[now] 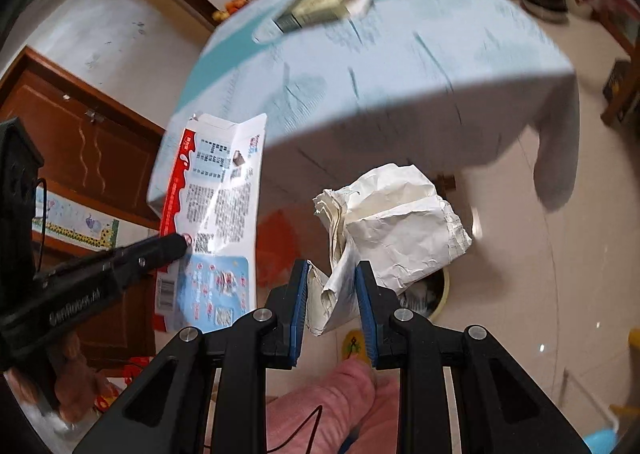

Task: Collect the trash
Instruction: 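Carry the box and tissue down over the black bin and open both tools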

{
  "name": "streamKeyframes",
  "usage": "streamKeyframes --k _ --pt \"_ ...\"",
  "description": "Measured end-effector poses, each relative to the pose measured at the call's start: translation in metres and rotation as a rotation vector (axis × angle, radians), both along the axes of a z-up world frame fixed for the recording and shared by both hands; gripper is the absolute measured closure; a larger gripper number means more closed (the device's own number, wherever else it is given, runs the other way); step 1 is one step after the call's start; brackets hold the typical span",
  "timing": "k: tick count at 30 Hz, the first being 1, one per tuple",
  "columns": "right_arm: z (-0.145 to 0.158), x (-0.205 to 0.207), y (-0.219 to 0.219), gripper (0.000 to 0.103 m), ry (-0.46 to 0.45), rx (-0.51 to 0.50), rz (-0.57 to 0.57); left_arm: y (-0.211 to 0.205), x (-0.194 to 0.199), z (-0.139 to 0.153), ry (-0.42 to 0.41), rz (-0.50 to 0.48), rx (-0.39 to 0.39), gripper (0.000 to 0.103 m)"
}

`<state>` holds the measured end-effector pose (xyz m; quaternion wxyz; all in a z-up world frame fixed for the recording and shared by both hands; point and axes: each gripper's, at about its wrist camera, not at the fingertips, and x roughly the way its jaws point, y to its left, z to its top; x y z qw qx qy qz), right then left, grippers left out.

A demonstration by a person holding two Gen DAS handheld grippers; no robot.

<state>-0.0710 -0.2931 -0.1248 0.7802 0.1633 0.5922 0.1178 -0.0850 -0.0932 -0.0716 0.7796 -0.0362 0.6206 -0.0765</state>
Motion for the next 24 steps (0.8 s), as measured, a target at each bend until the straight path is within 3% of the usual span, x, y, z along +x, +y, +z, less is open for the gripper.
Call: streamKeyframes --k 11,17,24 --pt "-0.154 -0.005 0.005 0.079 0.195 0.02 -0.096 -0.012 0.005 -0.151 0.153 -0.125 0.009 0.098" --pt "-0.223 -0.004 0.008 0.078 0.235 0.033 -0.146 -0.016 0.017 -0.237 0.2 -0.186 0.054 0.097" --pt "-0.291 0.001 0.006 0.068 0.265 0.031 -0.186 -0.022 0.034 -0.302 0.258 -0.194 0.079 0.094"
